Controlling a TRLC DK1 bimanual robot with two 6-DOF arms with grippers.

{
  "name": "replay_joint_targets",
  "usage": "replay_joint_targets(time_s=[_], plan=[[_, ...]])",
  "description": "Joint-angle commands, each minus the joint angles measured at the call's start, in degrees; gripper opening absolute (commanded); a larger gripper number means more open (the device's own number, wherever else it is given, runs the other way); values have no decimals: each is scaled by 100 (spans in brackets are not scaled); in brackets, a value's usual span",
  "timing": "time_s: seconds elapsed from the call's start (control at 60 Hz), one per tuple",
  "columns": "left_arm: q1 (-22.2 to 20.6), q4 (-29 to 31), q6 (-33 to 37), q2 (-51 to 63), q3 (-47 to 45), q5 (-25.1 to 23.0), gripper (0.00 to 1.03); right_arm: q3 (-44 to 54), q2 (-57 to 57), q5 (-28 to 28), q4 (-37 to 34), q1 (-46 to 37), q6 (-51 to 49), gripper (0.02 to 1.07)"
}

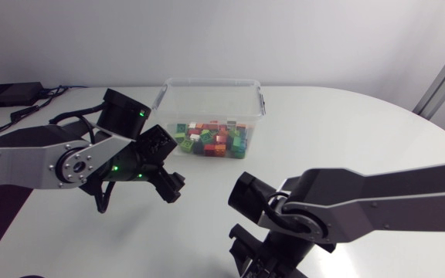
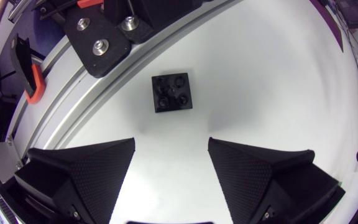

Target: Place the duplo bricks in the container

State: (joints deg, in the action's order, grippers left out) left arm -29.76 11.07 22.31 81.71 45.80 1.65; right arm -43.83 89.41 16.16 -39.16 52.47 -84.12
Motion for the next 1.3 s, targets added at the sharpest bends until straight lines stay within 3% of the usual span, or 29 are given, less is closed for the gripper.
replay_joint_targets(time_s=[0.0,0.183,0.467,0.833,0.883,1.017,1.133,1.283], plan=[[-48,71,55,-182,-89,37,90,-143,-231,-43,-180,211,203,101],[-48,106,81,-340,-186,37,91,-328,33,-43,-136,677,642,101],[-4,264,248,-718,-423,37,91,-574,455,89,13,1020,1178,87],[49,651,494,-1184,-607,28,91,-846,683,-219,-488,1284,1574,82],[67,660,538,-1289,-687,20,91,-820,710,-324,-496,1310,1609,74],[102,668,582,-1368,-748,11,91,-837,824,-632,-540,1415,1688,64],[172,712,661,-1483,-810,-60,91,-820,850,-896,-532,1538,1785,64],[225,774,731,-1588,-862,-68,91,-697,947,-1221,-268,1705,1943,49]])
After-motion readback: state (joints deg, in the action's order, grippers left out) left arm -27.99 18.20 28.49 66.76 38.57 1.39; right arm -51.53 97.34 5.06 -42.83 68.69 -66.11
